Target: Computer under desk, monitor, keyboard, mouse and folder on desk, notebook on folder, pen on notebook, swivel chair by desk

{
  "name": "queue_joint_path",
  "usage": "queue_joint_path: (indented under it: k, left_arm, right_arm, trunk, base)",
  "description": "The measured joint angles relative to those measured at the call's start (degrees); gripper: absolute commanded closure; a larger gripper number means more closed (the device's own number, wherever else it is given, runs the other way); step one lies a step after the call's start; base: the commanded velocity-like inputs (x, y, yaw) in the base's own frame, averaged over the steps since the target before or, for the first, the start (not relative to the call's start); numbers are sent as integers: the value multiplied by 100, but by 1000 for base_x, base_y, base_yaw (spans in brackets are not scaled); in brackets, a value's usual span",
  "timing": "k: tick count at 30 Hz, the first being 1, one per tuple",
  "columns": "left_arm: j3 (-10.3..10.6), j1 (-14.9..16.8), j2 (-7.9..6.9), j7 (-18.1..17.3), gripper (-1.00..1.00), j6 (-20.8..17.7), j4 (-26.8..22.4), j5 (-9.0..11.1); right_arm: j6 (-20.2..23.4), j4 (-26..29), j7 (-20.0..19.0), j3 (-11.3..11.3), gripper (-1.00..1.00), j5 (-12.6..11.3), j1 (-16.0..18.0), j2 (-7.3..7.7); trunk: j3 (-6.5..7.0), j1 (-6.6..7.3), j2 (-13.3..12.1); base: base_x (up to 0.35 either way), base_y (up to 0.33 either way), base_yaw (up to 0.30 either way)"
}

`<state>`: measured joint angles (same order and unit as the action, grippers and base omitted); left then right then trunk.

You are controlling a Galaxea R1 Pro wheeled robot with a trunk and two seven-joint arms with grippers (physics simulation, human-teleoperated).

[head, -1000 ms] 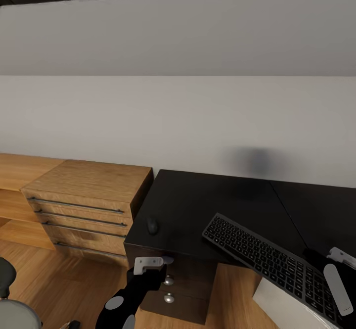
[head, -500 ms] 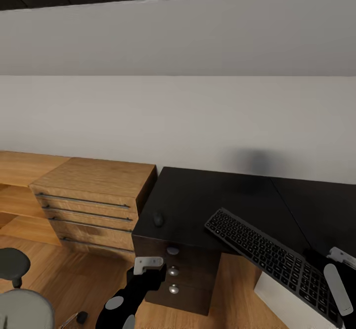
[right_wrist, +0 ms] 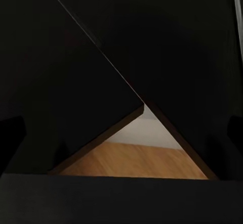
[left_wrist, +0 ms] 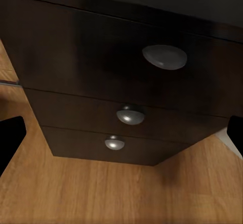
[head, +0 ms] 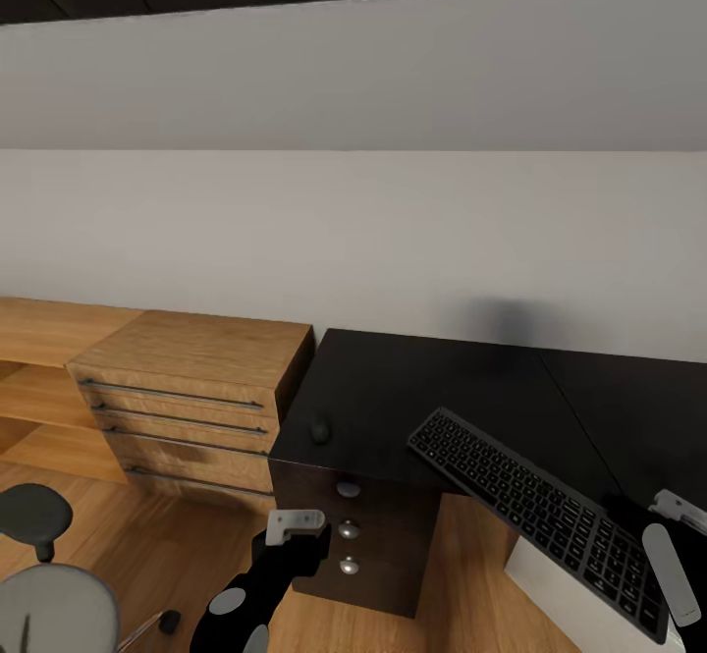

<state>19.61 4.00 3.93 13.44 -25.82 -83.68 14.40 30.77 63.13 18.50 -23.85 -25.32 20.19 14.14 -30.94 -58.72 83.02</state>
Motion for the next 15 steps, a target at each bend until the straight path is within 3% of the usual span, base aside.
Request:
queue_joint_path:
  k: [10,15]
  left_arm:
    - [-2,0,3,-4,-100,0,0,2]
    - [28,0,1,-8,-100,0,2,3]
  right_arm:
    - [-21,38,-21,-4,-100,0,0,-1]
    - [-31,464,-40,-14,-100,0,-2,-21]
  trunk:
    - [0,0,0]
    - [0,0,0]
  base:
    - [0,0,0]
    - [0,0,0]
